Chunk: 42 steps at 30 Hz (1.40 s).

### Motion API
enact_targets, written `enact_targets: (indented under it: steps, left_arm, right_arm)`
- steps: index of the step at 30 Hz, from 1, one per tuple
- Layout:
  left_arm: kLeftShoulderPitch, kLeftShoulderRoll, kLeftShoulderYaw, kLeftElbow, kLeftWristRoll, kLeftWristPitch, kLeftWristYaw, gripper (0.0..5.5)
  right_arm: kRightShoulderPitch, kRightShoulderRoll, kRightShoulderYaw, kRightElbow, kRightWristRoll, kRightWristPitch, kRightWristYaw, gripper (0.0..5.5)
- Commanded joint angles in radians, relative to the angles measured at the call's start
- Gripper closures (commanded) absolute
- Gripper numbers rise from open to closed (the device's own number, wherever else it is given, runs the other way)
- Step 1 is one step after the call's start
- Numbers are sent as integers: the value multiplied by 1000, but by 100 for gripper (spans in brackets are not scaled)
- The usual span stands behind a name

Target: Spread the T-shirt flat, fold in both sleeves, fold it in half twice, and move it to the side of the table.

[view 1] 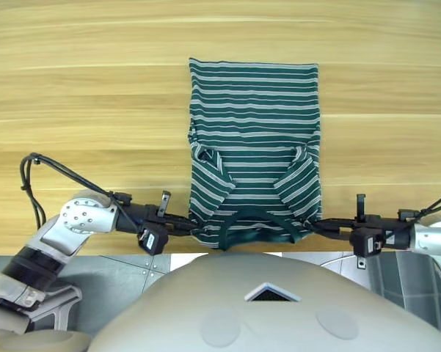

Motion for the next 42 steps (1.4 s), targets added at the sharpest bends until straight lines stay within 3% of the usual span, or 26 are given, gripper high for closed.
enact_targets:
  steps: [1, 5, 7, 11, 21, 30, 42]
  left_arm:
    - [37, 60, 26, -39, -70, -9, -38, 550]
    - [79, 86, 55, -46, -108, -33, -50, 550]
    - [46, 28, 78, -26, -120, -7, -15, 550]
    - [-36, -83, 102, 58, -32, 5, 37, 550]
    - [-217, -201, 203, 76, -76, 37, 93, 550]
    - [-515, -353, 270, 432, -23, 64, 134, 550]
    - [-823, -550, 276, 968, 180, -31, 276, 550]
  right_arm:
    - [50, -50, -30, -46, 83, -46, 37, 544]
    - [105, -79, -74, -85, 146, -75, 55, 544]
    - [68, -61, -80, -71, 142, -55, 46, 544]
    - [-48, 9, -101, -63, 116, 2, -24, 544]
    - [-354, 128, -143, 0, 33, 142, -158, 544]
    - [-596, 242, -37, 219, -193, 179, -218, 544]
    - [-876, 351, -18, 461, -366, 273, -411, 544]
